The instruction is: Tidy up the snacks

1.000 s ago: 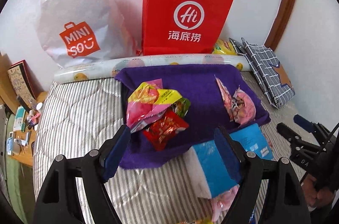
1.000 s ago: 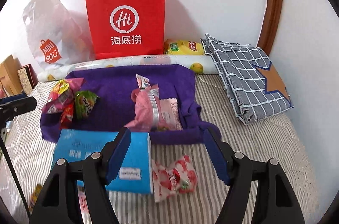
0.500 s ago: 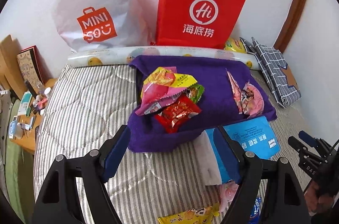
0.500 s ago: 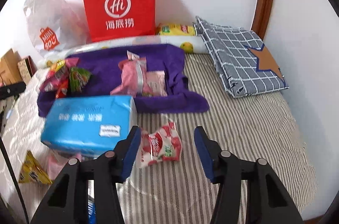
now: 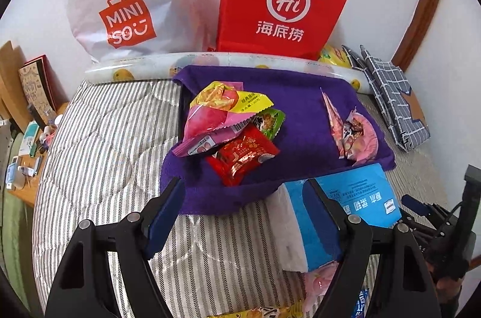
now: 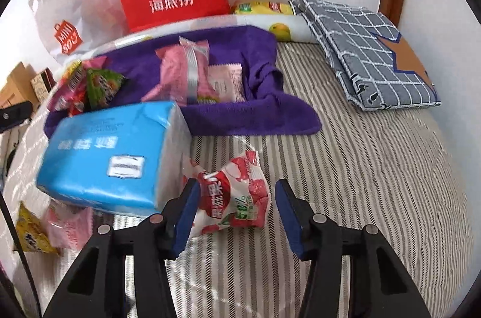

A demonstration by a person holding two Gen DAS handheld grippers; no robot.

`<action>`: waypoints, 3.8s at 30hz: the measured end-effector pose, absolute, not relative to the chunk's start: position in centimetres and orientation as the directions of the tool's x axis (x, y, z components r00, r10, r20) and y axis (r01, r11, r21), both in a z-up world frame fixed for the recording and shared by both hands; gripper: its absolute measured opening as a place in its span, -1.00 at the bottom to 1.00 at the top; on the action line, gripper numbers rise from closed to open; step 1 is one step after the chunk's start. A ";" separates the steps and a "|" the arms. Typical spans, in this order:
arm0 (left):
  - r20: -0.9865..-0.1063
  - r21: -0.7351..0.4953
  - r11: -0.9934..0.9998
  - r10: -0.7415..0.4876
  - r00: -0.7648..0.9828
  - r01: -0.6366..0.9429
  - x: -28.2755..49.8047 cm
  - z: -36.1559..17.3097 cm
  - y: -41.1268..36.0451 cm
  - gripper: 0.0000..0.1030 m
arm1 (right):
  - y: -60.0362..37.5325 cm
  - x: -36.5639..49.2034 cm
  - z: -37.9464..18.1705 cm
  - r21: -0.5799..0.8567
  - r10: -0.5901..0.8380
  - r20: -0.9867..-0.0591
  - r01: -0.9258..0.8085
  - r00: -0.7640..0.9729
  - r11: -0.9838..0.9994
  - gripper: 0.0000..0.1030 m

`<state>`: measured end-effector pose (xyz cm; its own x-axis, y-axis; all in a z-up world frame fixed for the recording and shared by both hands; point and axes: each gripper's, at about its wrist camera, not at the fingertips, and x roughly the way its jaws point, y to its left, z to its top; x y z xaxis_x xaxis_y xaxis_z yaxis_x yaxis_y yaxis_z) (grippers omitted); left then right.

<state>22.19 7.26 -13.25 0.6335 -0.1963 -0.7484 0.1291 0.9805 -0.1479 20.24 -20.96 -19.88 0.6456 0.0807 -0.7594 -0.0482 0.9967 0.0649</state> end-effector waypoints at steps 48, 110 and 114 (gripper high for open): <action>-0.855 -0.121 0.966 -0.217 0.471 0.227 13.2 -20.1 5.3 0.18 | -22.1 12.8 -18.6 0.117 0.121 -0.737 -0.050 0.665 0.992 0.00; -0.857 -0.174 0.963 -0.251 0.450 0.205 13.3 -20.0 5.9 0.08 | -19.4 15.0 -21.9 0.056 0.116 -0.771 -0.115 0.627 0.992 0.47; -0.857 -0.173 0.963 -0.249 0.451 0.205 13.3 -20.0 5.9 0.08 | -19.2 14.9 -21.9 0.029 0.094 -0.762 -0.111 0.641 0.993 0.36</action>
